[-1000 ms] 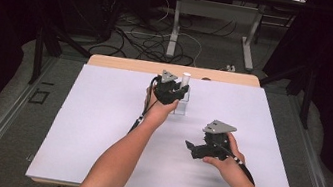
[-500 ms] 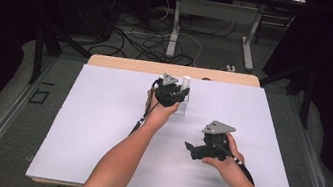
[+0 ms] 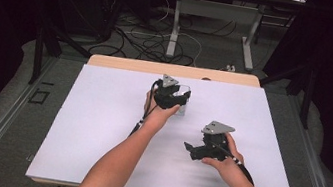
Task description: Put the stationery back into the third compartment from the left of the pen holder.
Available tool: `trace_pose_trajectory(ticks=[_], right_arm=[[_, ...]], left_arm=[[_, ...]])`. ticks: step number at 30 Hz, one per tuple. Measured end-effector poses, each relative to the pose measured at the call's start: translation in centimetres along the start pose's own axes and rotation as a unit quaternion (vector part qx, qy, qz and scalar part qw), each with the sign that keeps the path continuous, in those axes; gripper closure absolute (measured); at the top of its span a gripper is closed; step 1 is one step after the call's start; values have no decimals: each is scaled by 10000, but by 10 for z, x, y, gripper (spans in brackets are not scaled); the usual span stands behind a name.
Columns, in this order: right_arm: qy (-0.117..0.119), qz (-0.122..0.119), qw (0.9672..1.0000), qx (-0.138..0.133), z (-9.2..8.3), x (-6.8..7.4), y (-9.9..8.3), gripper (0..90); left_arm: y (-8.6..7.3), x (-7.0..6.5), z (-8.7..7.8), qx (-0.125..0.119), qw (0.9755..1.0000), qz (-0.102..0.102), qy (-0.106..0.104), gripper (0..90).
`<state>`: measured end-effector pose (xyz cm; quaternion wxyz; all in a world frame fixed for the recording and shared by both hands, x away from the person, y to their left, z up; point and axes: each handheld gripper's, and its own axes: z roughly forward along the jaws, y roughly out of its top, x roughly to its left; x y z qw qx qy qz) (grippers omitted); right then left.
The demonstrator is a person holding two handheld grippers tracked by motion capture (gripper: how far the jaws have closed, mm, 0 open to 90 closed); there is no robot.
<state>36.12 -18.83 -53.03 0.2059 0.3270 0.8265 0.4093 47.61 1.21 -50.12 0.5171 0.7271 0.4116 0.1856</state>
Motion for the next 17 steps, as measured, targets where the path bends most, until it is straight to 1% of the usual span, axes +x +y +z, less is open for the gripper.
trace_pose_trajectory(ticks=[3, 4, 5, 6, 8, 10, 12, 14, 15, 16, 17], right_arm=[[12, 15, 10000, 13, 0, 0, 0, 5], [40, 34, 10000, 22, 0, 0, 0, 5], [12, 18, 10000, 17, 0, 0, 0, 5], [16, -3, 10000, -2, 0, 0, 0, 5], [21, 58, 10000, 23, 0, 0, 0, 5], [11, 64, 10000, 15, 0, 0, 0, 5], [-14, 88, 10000, 33, 0, -1, 0, 5], [-13, 124, 9999, 77, -1, -1, 0, 5], [-35, 84, 10000, 28, -1, -2, 0, 5], [-93, 78, 9999, 24, -1, -2, 0, 5], [-90, 97, 9999, 13, -2, -3, 0, 4]], left_arm=[[3, 0, -8, -27, 10000, 2, 7, 406], [5, 0, -11, -101, 9999, -116, -15, 393], [6, 0, -14, -96, 9999, -116, -38, 382], [7, 1, -17, -99, 9999, -84, -49, 372], [10, 3, -26, -81, 9999, 67, -64, 344], [12, 5, -32, -59, 9999, 42, -117, 319], [14, 8, -41, -36, 9998, 30, -215, 295], [14, 11, -50, -60, 9995, 23, -296, 294], [13, 12, -55, -120, 9994, -11, -315, 294], [12, 14, -62, -173, 9995, 22, -277, 294], [11, 16, -67, -204, 9995, 2, -229, 289]])
